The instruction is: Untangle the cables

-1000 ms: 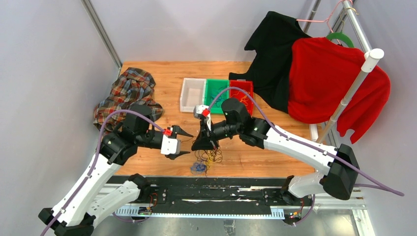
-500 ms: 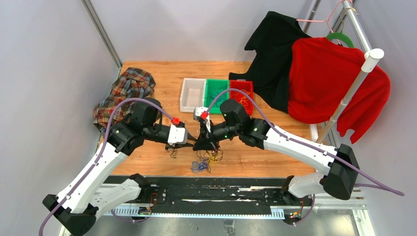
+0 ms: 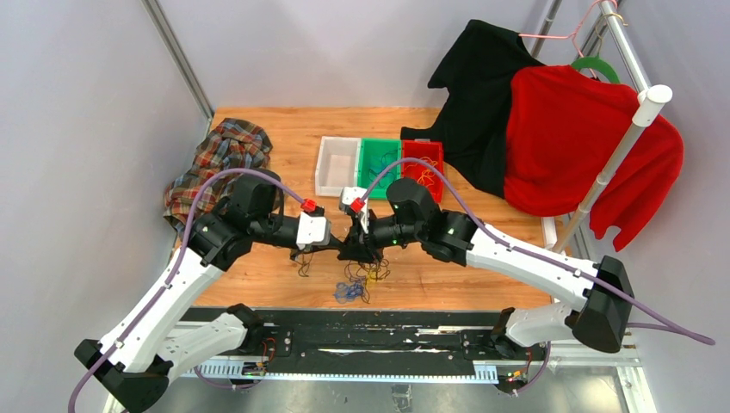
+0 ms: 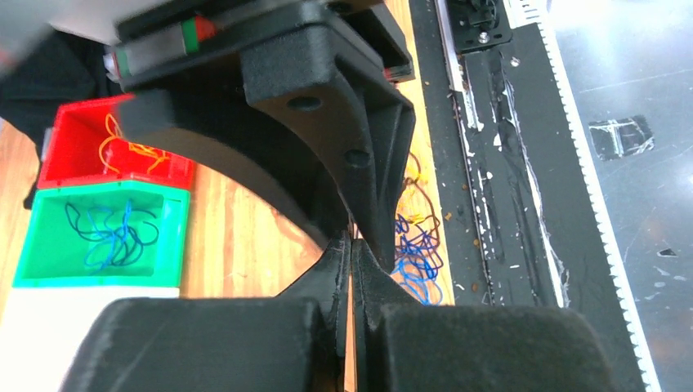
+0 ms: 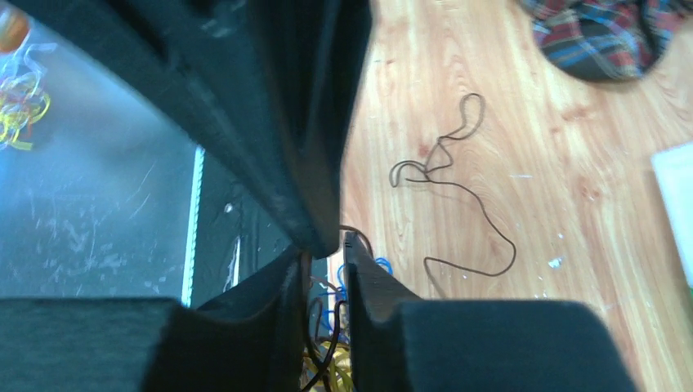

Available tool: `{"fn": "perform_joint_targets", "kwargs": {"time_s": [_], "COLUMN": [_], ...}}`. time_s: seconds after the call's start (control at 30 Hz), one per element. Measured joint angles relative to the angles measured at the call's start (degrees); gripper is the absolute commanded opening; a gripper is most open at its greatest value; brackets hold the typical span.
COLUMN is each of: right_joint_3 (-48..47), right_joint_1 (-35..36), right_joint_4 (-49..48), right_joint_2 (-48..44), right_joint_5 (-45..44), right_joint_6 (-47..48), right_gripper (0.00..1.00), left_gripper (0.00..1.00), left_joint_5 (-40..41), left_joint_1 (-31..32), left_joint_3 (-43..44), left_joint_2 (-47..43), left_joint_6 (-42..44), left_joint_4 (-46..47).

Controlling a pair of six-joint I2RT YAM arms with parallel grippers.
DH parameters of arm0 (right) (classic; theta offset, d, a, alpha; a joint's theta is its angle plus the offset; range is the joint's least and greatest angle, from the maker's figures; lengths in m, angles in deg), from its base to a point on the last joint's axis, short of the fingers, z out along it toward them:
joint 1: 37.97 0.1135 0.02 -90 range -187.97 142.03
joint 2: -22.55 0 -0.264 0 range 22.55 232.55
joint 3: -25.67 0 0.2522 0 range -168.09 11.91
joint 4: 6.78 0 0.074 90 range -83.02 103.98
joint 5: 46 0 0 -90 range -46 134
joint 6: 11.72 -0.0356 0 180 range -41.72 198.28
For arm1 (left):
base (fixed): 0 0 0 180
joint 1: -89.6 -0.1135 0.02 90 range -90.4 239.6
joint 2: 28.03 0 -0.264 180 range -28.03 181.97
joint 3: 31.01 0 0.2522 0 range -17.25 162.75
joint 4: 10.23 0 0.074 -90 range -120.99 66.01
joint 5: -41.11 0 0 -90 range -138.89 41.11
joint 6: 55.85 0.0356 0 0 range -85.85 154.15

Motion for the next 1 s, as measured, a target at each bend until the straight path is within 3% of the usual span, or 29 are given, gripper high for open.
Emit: {"fn": "perform_joint_targets", "kwargs": {"time_s": [0.1,0.23,0.43,0.67,0.87,1.0], "right_joint_3": [0.22,5.97,10.97,13.0,19.67,25.38], "right_joint_1": [0.17,0.15,0.15,0.15,0.15,0.15], "right_joint_4": [-0.59,-5.57,-11.58,-17.14,-18.43,-18.34], "right_joint_2": [-0.98,-4.68,-6.36,-6.6,-8.85,-12.17], "right_joint_5": [-5.03,-16.63,-24.5,-28.68,-30.18,-30.8], "right_joint_6": [-0.79,-3.04,-6.6,-10.69,-13.25,-15.17], "right_gripper": [0.41,0.45,0.43,0.31,0.3,0.22], "left_gripper": [0.0,0.0,0.0,0.0,0.0,0.0], "left_joint_5": [0.85,5.7,7.65,9.11,14.25,17.51], "left_joint_1": [0.0,0.04,0.04,0.04,0.04,0.07], "left_joint_3": [0.02,0.02,0.68,1.01,5.9,10.19], "left_joint_2": [-0.24,-2.69,-3.8,-3.82,-3.8,-3.87], "left_joint_6": [-2.23,-9.22,-15.34,-18.69,-17.68,-15.37], "left_joint_4": [0.66,5.18,7.13,7.82,7.63,7.72]}}
